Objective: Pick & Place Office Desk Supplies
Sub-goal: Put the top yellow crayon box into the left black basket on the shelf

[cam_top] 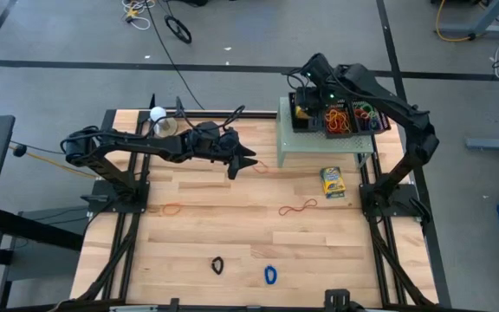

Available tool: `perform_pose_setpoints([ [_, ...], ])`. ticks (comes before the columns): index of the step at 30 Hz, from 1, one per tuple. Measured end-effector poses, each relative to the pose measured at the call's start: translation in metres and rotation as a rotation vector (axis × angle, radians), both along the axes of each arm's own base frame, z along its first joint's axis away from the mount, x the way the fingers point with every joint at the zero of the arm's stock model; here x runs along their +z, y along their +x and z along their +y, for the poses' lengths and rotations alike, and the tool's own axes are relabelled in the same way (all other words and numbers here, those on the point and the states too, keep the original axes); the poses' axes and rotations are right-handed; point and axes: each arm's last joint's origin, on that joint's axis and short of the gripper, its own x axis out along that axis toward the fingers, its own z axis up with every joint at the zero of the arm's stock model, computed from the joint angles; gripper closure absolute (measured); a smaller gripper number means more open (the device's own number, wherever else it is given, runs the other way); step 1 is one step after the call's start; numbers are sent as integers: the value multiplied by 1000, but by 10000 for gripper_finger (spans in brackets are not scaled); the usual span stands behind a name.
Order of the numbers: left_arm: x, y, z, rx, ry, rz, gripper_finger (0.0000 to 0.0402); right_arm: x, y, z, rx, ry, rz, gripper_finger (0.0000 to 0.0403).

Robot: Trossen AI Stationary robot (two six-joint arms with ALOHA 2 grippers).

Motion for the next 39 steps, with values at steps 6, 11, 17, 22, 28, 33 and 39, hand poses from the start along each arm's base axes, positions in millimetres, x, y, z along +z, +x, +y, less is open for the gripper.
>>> perform_pose_setpoints([
  [6, 0, 0, 0, -1, -1, 5, 216, 0, 0, 0, 16, -6, 8, 302],
  [11, -1, 0, -1, -32, -10, 6, 217, -6, 3, -3, 22, 10, 36, 302],
  [17, -1, 0, -2, -44, -15, 11, 217, -10, 7, -4, 26, 2, 53, 301],
  [22, -1, 0, -2, -56, -19, 10, 217, -10, 7, -5, 6, -45, 81, 280],
  [28, -1, 0, -2, -72, -24, 9, 217, -9, 7, -6, -7, -71, 89, 249],
  [33, -1, 0, -2, -72, -23, 9, 217, -8, 7, -8, -32, -101, 88, 241],
  [39, -1, 0, -2, -72, -23, 9, 217, -7, 10, -9, -50, -113, 57, 241],
])
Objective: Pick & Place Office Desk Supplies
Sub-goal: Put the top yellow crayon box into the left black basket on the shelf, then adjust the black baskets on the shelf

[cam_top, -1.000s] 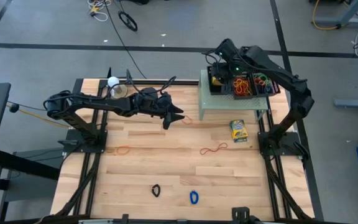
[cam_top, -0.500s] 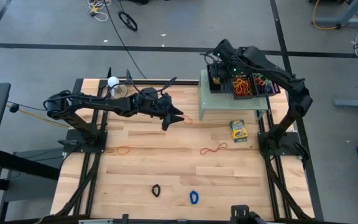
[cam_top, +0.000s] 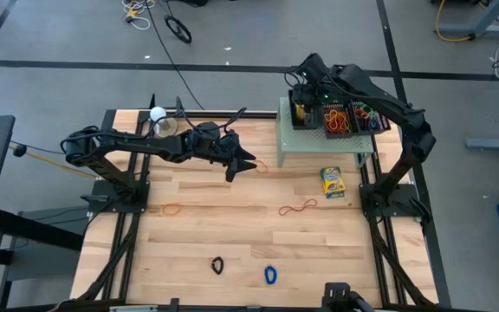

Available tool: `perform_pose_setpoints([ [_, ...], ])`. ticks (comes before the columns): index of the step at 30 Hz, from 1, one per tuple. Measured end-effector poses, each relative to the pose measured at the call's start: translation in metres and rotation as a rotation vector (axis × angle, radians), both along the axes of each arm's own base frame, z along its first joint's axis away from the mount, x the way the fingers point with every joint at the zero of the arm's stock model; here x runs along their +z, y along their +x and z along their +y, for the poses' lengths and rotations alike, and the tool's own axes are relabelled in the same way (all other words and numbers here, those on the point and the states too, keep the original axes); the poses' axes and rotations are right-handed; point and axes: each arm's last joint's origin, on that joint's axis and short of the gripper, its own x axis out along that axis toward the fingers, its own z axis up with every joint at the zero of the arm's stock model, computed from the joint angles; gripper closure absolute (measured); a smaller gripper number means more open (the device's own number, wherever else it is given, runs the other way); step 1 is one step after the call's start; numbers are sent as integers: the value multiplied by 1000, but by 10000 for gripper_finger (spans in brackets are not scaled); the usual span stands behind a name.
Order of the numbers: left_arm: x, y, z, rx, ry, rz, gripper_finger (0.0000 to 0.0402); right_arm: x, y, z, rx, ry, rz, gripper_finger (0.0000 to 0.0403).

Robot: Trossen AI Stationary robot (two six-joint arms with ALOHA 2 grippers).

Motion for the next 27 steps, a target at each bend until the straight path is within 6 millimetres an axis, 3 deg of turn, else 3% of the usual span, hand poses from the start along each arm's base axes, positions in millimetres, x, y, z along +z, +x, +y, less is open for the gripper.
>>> perform_pose_setpoints([
  [18, -1, 0, 0, -4, 11, 7, 217, 29, -17, 15, -156, -35, -188, 240],
  [27, -1, 0, 0, -4, 12, 7, 217, 33, -22, 17, -187, -23, -207, 240],
])
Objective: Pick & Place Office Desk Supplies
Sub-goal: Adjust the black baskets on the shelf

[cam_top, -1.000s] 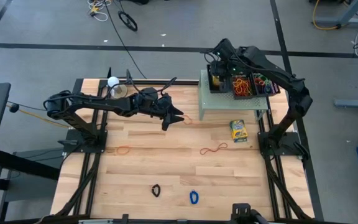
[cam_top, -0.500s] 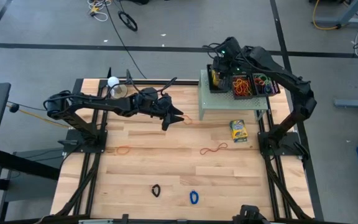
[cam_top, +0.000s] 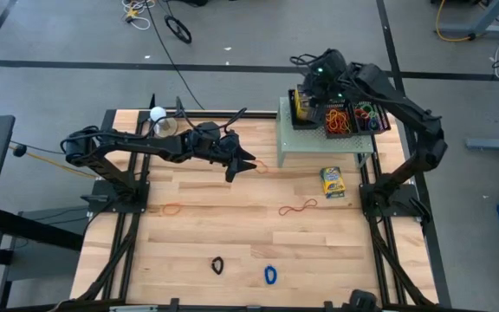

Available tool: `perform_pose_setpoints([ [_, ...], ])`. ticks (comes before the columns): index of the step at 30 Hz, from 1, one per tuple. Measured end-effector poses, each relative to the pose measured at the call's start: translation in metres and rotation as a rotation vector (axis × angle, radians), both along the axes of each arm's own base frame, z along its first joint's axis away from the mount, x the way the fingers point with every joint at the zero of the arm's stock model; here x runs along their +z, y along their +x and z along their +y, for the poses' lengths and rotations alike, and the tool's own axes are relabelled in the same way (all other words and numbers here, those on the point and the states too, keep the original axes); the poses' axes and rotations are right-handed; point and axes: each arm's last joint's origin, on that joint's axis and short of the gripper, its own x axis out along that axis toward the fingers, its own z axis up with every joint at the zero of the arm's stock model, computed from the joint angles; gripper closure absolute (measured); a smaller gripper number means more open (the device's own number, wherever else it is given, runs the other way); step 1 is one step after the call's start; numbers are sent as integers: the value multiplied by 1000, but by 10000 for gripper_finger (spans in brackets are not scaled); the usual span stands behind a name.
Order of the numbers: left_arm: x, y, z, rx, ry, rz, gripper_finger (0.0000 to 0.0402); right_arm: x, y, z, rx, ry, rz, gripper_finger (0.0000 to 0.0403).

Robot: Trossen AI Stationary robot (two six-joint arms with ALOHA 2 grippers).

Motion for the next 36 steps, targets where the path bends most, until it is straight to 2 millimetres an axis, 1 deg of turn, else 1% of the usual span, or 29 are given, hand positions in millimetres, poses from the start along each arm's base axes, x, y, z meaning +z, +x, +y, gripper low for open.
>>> perform_pose_setpoints([
  [3, 0, 0, 0, 0, 0, 0, 217, 11, -12, 7, -33, 1, -29, 241],
  [5, 0, 0, 0, 0, 0, 0, 217, 17, -24, 11, -80, 19, -45, 247],
  [7, 0, 0, 0, 0, 0, 0, 219, 21, -38, 14, -165, 52, -62, 263],
  [9, 0, 0, 0, 0, 0, 0, 223, 23, -56, 14, -301, 97, -72, 288],
  [14, 0, 0, 0, 2, -4, 0, 239, 16, -95, -2, -677, 211, -47, 380],
  [15, 0, 0, 0, 2, -4, 0, 243, 13, -101, -5, -727, 223, -39, 391],
  [17, 0, 0, 0, 1, -4, 0, 252, 5, -108, -11, -799, 248, -24, 393],
  [20, 0, 0, 0, 1, -7, 4, 265, -7, -110, -17, -811, 298, -15, 388],
  [22, -2, 0, -2, -2, -10, 16, 271, -16, -108, -18, -828, 321, -4, 395],
  [26, -2, 1, -9, -23, -2, 16, 276, -35, -106, -22, -866, 339, 33, 396],
  [32, -2, 3, -18, -39, 8, 18, 277, -51, -98, -19, -917, 272, 91, 399],
  [36, -2, 3, -20, -35, 13, 19, 277, -61, -96, -17, -937, 237, 148, 399],
])
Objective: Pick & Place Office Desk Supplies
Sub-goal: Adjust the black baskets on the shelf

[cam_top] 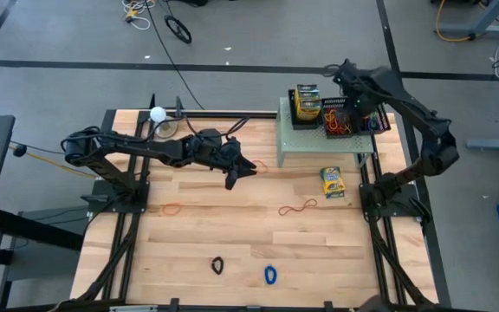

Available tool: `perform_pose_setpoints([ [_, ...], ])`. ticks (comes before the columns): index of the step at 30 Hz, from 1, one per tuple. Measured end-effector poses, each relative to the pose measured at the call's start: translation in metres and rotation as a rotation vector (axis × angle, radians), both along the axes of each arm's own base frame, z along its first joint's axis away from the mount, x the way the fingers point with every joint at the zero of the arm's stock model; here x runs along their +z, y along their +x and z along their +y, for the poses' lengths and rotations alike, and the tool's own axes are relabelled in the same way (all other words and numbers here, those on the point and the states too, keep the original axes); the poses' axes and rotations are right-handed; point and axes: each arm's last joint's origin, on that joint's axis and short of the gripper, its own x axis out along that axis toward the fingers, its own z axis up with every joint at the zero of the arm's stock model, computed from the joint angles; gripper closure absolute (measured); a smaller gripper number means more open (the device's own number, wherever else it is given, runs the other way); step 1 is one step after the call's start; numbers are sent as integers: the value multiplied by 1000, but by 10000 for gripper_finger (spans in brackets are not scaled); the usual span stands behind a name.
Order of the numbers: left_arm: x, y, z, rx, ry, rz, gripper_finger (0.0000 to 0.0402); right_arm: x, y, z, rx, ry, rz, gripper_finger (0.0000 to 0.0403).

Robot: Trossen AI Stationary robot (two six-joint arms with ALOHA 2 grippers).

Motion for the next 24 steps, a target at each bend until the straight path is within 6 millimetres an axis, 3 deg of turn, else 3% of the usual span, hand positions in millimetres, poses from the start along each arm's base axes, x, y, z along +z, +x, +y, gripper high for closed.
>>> perform_pose_setpoints([
  [7, 0, 0, 0, -1, 1, 3, 277, -13, 3, 0, -47, 35, -12, 399],
  [24, -1, 0, 0, -8, -2, 5, 277, -13, 6, 2, -36, 100, -109, 398],
])
